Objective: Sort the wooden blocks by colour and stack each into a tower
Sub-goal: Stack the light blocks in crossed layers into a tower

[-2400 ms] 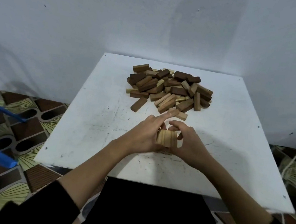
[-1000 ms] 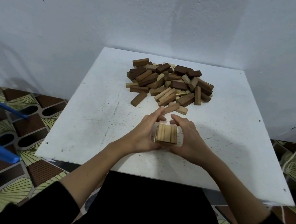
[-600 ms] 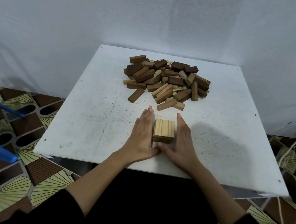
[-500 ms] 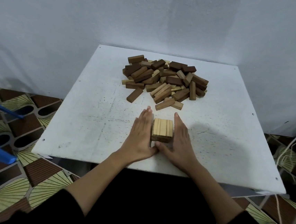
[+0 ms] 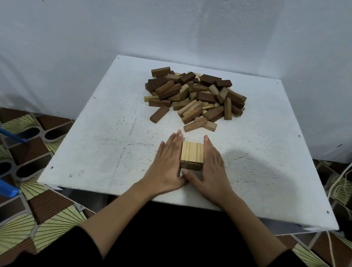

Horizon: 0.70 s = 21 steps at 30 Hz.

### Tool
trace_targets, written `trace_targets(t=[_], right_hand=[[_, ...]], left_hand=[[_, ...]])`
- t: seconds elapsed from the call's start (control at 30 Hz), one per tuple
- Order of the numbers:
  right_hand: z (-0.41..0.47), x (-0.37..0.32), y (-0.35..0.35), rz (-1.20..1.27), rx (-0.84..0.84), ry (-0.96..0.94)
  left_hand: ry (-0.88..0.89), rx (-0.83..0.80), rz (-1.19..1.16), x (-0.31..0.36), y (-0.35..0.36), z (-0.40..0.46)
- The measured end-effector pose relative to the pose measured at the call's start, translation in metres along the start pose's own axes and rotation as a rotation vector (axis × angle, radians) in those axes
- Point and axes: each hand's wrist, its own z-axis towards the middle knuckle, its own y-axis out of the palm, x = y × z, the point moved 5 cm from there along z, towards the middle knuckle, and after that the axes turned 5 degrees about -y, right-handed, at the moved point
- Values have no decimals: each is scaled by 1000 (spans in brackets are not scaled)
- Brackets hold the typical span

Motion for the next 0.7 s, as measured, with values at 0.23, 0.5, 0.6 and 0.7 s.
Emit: trace_targets(t=[0.23, 0.5, 0.6, 0.7], right_hand=[[0, 0, 2, -4, -11, -3], [-1, 1, 3, -46, -36, 12], [-1, 1, 2, -25, -46, 11], [0, 0, -6, 124, -37, 33]], left_hand=[[-8, -5, 1, -1, 1, 1], [-25, -21, 45, -2, 2, 1], [-30, -30, 5, -2, 1, 0], [-49, -33, -152, -3, -6, -2]])
